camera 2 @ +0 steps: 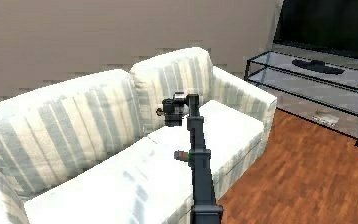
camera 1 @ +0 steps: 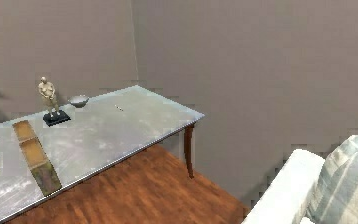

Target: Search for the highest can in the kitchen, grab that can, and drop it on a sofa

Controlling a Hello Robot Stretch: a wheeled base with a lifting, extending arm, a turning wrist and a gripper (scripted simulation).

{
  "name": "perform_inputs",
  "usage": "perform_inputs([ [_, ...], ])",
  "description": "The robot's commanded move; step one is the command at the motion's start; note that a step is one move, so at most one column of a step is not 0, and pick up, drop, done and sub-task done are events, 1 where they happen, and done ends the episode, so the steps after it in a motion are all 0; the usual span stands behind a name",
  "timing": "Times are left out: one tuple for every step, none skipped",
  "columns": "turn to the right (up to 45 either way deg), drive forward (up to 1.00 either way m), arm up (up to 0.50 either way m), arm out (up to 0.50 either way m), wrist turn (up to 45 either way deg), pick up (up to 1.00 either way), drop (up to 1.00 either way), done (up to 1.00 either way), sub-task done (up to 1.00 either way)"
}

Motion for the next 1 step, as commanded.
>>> perform_inputs([
  [0.0, 0.0, 0.0, -0.08, 0.0, 0.0, 0.0, 0.0, 0.0],
])
